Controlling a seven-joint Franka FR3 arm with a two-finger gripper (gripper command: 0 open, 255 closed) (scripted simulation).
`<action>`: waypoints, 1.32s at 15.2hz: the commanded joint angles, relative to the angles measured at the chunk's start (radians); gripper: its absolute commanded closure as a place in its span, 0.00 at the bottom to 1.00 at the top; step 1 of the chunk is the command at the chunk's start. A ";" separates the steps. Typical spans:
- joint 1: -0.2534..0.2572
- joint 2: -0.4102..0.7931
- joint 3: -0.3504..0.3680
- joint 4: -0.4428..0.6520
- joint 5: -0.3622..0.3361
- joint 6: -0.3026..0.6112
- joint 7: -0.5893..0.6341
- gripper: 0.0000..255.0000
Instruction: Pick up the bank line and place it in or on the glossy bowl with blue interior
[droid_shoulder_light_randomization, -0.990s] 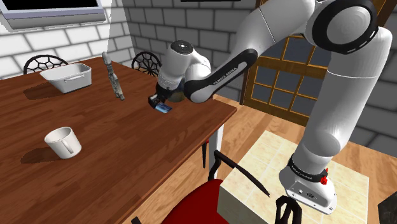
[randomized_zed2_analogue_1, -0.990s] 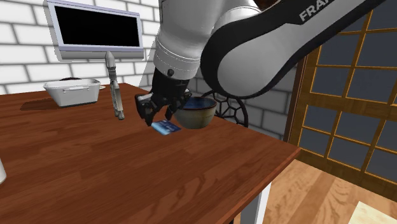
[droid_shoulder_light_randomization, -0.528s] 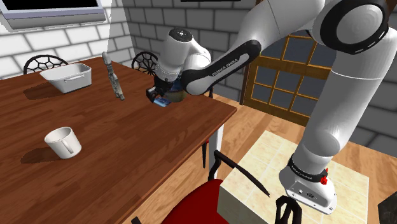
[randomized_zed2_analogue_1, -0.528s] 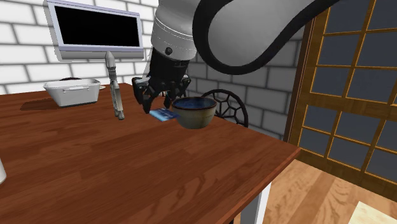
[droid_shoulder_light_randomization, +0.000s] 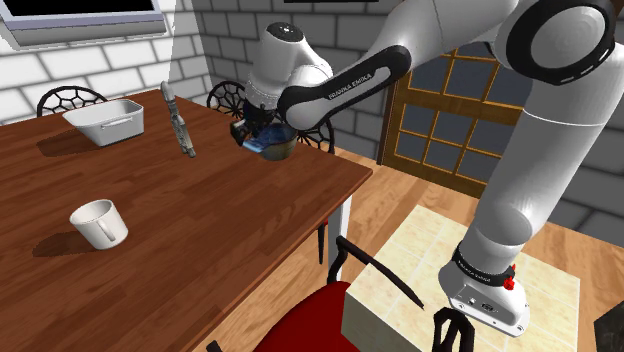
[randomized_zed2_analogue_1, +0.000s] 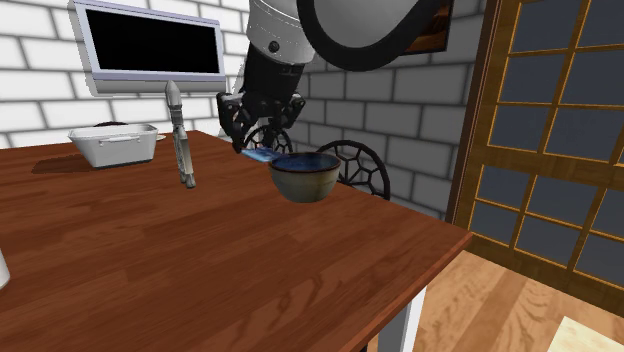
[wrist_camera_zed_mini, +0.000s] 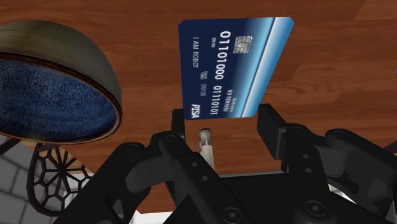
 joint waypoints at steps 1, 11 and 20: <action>-0.021 0.029 -0.017 0.024 0.015 0.012 -0.053 1.00; -0.130 0.193 -0.066 0.240 0.109 -0.023 -0.316 1.00; -0.186 0.354 -0.087 0.434 0.133 -0.059 -0.450 1.00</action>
